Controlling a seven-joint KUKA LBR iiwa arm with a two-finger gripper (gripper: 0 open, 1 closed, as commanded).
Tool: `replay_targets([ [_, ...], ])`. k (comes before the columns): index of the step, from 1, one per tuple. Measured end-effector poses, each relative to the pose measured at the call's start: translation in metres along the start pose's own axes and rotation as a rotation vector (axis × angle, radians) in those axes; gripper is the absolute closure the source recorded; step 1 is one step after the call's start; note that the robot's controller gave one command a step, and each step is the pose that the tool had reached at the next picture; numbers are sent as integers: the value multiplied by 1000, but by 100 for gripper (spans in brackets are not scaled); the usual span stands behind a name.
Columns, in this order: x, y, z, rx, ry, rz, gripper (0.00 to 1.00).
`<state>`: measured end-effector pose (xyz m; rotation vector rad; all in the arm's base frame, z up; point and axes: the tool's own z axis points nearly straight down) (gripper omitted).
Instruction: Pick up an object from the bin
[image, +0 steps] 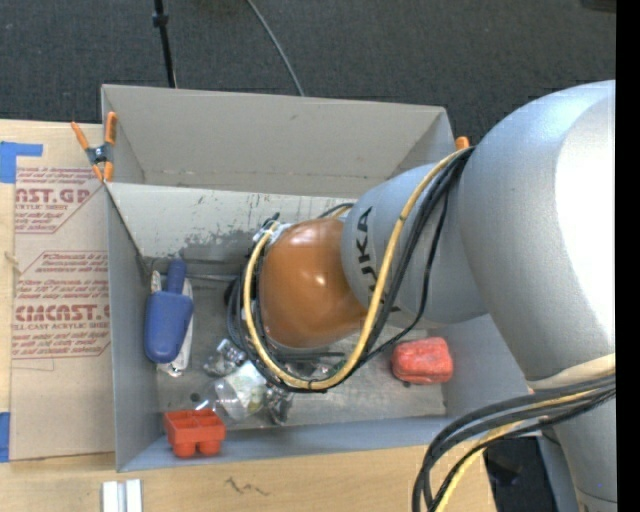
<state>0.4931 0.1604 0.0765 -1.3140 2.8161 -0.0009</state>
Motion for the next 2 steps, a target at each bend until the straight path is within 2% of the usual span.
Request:
replay_targets([
  [1,0,0,0,0,0,0,100],
  [2,-12,-3,-41,-12,25,0,100],
])
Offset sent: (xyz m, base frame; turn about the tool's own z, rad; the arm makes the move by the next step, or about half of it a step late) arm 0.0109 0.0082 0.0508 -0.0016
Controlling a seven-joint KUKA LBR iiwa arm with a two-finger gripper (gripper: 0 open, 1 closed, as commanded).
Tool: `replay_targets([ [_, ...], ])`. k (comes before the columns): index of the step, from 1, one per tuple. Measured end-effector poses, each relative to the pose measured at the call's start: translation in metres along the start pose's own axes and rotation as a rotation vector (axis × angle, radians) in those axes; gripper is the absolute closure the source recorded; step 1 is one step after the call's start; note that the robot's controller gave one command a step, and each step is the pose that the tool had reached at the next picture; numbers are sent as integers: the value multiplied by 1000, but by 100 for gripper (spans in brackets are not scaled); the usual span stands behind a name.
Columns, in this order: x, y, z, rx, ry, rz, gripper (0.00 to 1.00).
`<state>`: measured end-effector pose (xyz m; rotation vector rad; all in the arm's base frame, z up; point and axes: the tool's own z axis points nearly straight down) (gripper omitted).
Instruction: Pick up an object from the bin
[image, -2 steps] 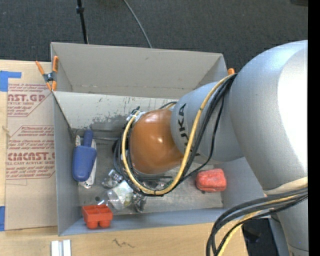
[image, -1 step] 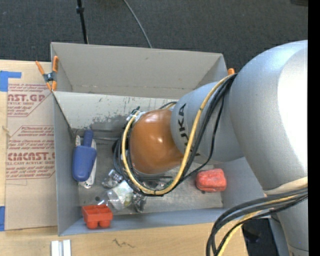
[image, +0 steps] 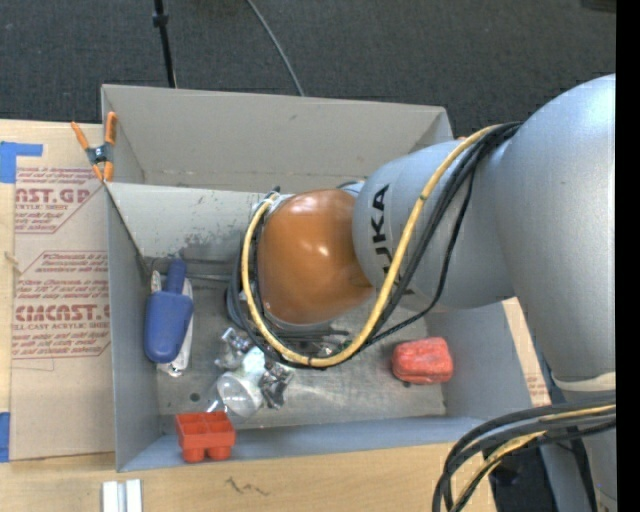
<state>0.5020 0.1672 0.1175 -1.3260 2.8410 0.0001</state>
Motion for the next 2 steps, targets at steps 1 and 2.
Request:
replay_targets([
  [1,8,6,-47,-4,6,38,100],
  [2,5,-5,-86,-5,6,4,100],
])
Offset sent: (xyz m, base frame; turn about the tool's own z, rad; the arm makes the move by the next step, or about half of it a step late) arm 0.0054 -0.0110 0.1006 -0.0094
